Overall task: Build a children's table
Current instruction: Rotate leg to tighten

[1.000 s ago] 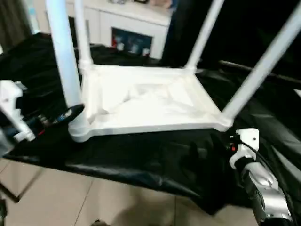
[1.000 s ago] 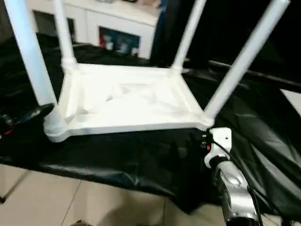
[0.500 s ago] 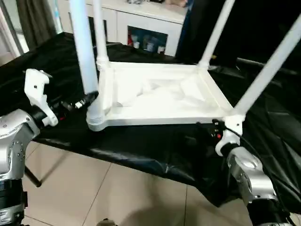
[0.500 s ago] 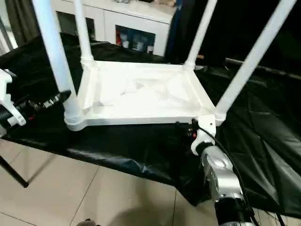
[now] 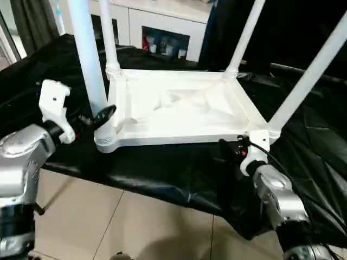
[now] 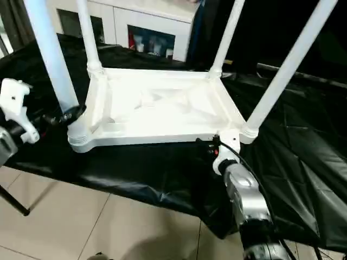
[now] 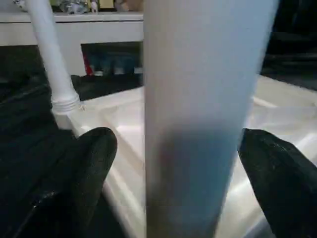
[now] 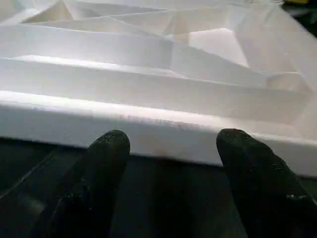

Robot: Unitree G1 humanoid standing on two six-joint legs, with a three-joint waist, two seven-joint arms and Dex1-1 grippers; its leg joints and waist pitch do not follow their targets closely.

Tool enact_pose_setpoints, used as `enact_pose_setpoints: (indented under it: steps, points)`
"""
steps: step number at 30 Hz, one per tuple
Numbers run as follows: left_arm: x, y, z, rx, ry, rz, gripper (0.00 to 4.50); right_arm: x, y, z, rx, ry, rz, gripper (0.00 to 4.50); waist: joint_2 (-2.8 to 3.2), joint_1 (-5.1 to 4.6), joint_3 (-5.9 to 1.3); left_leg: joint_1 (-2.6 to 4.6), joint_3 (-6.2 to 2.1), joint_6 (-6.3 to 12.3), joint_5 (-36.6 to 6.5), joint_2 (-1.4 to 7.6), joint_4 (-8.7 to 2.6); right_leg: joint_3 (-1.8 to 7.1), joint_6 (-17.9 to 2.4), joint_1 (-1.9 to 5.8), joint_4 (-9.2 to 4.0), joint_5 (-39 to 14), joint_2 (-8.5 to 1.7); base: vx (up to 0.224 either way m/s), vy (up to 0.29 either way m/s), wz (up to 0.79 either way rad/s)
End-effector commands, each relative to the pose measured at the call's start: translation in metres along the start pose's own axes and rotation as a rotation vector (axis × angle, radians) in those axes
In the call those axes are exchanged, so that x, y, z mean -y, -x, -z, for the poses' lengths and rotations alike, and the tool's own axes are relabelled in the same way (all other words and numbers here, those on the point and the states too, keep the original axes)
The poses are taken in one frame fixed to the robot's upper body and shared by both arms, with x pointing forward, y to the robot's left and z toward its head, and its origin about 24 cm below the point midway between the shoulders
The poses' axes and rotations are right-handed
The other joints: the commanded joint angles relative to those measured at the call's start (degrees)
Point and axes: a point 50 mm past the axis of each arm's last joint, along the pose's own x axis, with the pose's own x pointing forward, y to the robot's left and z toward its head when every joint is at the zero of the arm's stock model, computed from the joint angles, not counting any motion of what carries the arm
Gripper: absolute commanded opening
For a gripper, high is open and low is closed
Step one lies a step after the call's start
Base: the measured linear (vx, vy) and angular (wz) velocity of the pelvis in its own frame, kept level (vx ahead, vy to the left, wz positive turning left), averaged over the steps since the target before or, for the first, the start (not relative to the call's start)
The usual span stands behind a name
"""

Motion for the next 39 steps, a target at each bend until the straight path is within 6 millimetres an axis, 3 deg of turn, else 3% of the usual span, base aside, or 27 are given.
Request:
enact_pose_setpoints:
  steps: [1,2,4,5,6,7,8,9,12,15,16,19,22,24,27,35,37,39]
  points:
    - [0.009,-0.01,0.0,0.006,0.027,0.045,4.47,0.002,-0.004,0.002,-0.031,0.012,0.015,3.19,1.4,-0.21,-4.58,-0.22,0.18,-1.06,-6.6,1.43,-4.45,2.52,-11.3,2.98,-2.94,-5.1,-3.3,0.0,0.0,0.0]
    - [0.014,-0.011,-0.002,0.029,0.045,0.093,4.47,0.001,-0.006,0.002,-0.042,0.014,0.011,3.19,1.42,-0.1,-4.64,-0.19,0.34,-0.76,-4.4,1.42,-4.24,2.53,-11.9,3.02,-2.54,-1.8,-3.33,0.0,0.0,0.0]
    - [0.03,-0.011,-0.01,0.091,0.078,0.234,4.47,0.0,-0.01,0.004,-0.079,0.031,-0.004,3.19,1.38,-0.21,-4.61,-0.13,0.48,-0.6,-4.0,1.41,-4.2,2.48,-12.3,3.16,-2.49,-0.6,-3.16,0.0,0.0,0.0]
    - [0.039,-0.009,-0.015,0.112,0.104,0.313,4.47,0.001,-0.012,0.005,-0.097,0.043,-0.004,3.19,0.92,-0.29,-4.73,-0.21,0.54,-0.67,-3.6,1.44,-4.12,2.49,-13.0,3.34,-2.09,-0.4,-3.35,0.0,0.0,0.0]
    - [0.045,-0.008,-0.017,0.122,0.12,0.361,4.47,0.001,-0.013,0.006,-0.108,0.051,-0.002,3.19,1.14,-0.14,-4.7,-0.01,0.68,-0.53,-3.7,1.43,-4.11,2.48,-13.2,3.15,-2.32,-0.4,-3.21,0.0,0.0,0.0]
    - [0.052,-0.006,-0.02,0.134,0.138,0.427,4.47,0.002,-0.014,0.006,-0.122,0.061,0.002,3.19,0.68,-0.28,-4.66,0.04,0.88,-0.42,-3.8,1.53,-4.01,2.5,-13.7,3.03,-2.13,0.2,-3.17,0.0,0.0,0.0]
    - [0.062,-0.003,-0.023,0.139,0.151,0.51,4.47,0.003,-0.016,0.006,-0.131,0.067,0.01,3.19,0.69,0.06,-4.59,0.05,0.93,-0.25,-3.4,1.59,-4.06,2.46,-13.9,3.06,-2.06,-0.3,-3.28,0.0,0.0,0.0]
    - [0.069,0.0,-0.025,0.138,0.156,0.573,4.47,0.004,-0.017,0.005,-0.134,0.066,0.012,3.19,0.31,0.01,-4.35,-0.01,1.06,0.07,-4.2,1.61,-4.06,2.5,-13.3,2.98,-2.39,-1.8,-3.16,0.0,0.0,0.0]
    - [0.089,0.008,-0.027,0.127,0.179,0.735,4.47,0.004,-0.02,0.002,-0.122,0.059,0.002,3.19,0.37,-0.11,-4.08,0.04,1.02,-0.74,-6.9,1.75,-4.27,2.54,-11.9,2.87,-2.72,-7.2,-3.37,0.0,0.0,0.0]
    - [0.111,0.01,-0.034,0.157,0.215,0.881,4.47,-0.005,-0.026,-0.004,-0.103,0.037,-0.055,3.19,0.86,-0.64,-3.85,0.0,1.1,-2.2,-11.0,1.79,-4.39,2.63,-9.7,2.69,-3.4,-14.3,-3.27,0.0,0.0,0.0]
    - [0.111,0.01,-0.034,0.158,0.216,0.884,4.47,-0.005,-0.027,-0.004,-0.102,0.038,-0.058,3.19,0.7,-0.78,-3.92,-0.1,1.11,-2.38,-11.2,1.78,-4.32,2.63,-9.5,2.78,-3.38,-14.7,-3.26,0.0,0.0,0.0]
    - [0.128,0.004,-0.041,0.189,0.238,0.967,4.47,-0.023,-0.034,-0.01,-0.077,0.042,-0.151,3.19,1.38,-1.32,-3.97,-0.32,0.98,-2.93,-11.5,1.92,-4.38,2.62,-9.3,2.81,-3.55,-15.4,-3.22,0.0,0.0,0.0]
    - [0.139,-0.008,-0.042,0.194,0.234,0.986,4.47,-0.039,-0.039,-0.015,-0.06,0.048,-0.225,3.19,1.0,-1.71,-4.01,-0.53,1.0,-2.86,-10.8,1.94,-4.25,2.63,-9.0,2.93,-3.73,-15.2,-3.04,0.0,0.0,0.0]
    - [0.144,-0.021,-0.04,0.18,0.217,0.958,4.47,-0.046,-0.041,-0.017,-0.058,0.056,-0.245,3.19,1.31,-2.01,-3.99,-0.38,0.99,-2.71,-10.9,1.89,-4.18,2.57,-8.9,2.79,-3.95,-15.9,-2.95,0.0,0.0,0.0]
    - [0.149,-0.037,-0.037,0.171,0.203,0.923,4.47,-0.054,-0.044,-0.019,-0.053,0.059,-0.283,3.19,1.27,-2.23,-4.07,-0.45,0.88,-2.62,-10.8,1.92,-4.14,2.52,-8.9,2.93,-3.9,-16.3,-3.02,0.0,0.0,0.0]
    - [0.161,-0.054,-0.038,0.181,0.184,0.912,4.47,-0.073,-0.047,-0.02,-0.056,0.05,-0.393,3.19,1.19,-2.4,-4.34,-0.38,0.98,-1.24,-8.3,2.18,-4.01,2.44,-11.8,3.11,-3.28,-10.3,-3.05,0.0,0.0,0.0]
    - [0.165,-0.058,-0.035,0.179,0.172,0.904,4.47,-0.079,-0.047,-0.018,-0.058,0.056,-0.418,3.19,0.94,-2.47,-4.33,-0.35,1.01,-0.96,-8.4,2.17,-3.99,2.42,-12.0,3.08,-3.36,-10.3,-3.04,0.0,0.0,0.0]
    - [0.168,-0.061,-0.034,0.178,0.167,0.903,4.47,-0.084,-0.047,-0.017,-0.063,0.049,-0.448,3.19,1.22,-2.37,-4.25,-0.26,0.99,-1.02,-9.1,2.15,-4.01,2.46,-11.8,3.08,-3.46,-11.6,-3.17,0.0,0.0,0.0]
